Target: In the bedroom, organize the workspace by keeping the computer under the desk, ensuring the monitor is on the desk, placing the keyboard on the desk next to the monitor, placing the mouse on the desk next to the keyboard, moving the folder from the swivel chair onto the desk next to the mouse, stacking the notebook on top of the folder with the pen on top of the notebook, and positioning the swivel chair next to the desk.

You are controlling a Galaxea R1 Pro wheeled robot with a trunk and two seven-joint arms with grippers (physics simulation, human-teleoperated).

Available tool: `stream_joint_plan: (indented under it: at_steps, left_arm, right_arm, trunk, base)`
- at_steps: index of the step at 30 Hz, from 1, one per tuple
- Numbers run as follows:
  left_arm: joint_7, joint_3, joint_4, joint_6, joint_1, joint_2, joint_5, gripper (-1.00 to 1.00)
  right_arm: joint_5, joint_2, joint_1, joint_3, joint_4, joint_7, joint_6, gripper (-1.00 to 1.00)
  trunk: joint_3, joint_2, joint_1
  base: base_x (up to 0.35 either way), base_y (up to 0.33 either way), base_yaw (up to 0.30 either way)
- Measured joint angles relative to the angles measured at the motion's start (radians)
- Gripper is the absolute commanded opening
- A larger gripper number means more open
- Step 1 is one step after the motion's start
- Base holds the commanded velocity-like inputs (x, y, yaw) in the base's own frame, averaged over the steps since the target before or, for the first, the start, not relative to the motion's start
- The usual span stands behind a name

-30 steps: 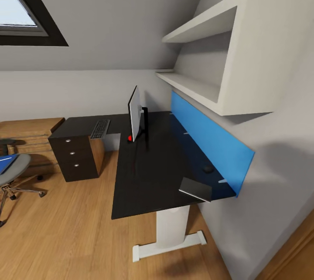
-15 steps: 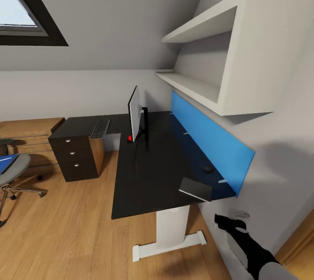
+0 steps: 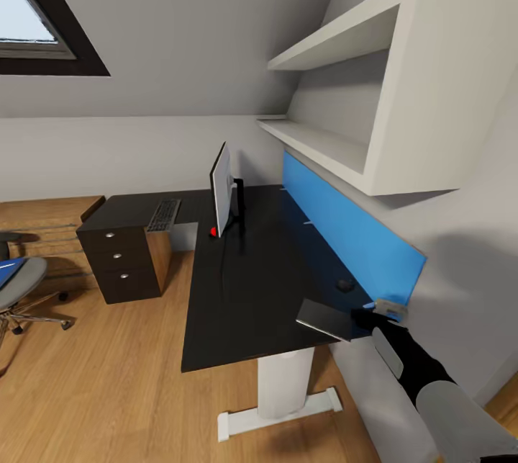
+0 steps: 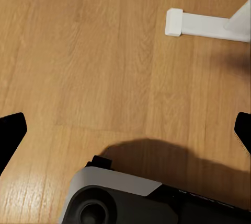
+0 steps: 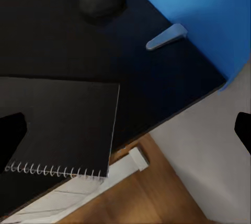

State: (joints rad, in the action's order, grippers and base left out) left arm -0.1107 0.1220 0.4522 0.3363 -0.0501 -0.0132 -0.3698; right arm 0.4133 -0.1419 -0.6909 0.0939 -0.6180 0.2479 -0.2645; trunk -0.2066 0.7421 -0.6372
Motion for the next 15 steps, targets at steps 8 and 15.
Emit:
stream_joint_plan:
  at_steps: [8,15]
  left_arm:
    - [0.0,0.0,0.0,0.0,0.0,0.0,0.0,1.0]
    - [0.001,0.0,0.0,0.0,0.0,0.0,0.001,1.0]
  right_arm:
    - [-0.005,0.002,-0.035,0.015,0.055,-0.007,0.023,1.0]
    - [-0.012,0.004,-0.037,0.088,0.113,-0.047,0.07,1.0]
  trunk:
    - [0.0,0.0,0.0]
    - [0.0,0.0,0.0]
  base:
    - [0.127,0.014,0.0]
    - [0.29,0.073,0.0]
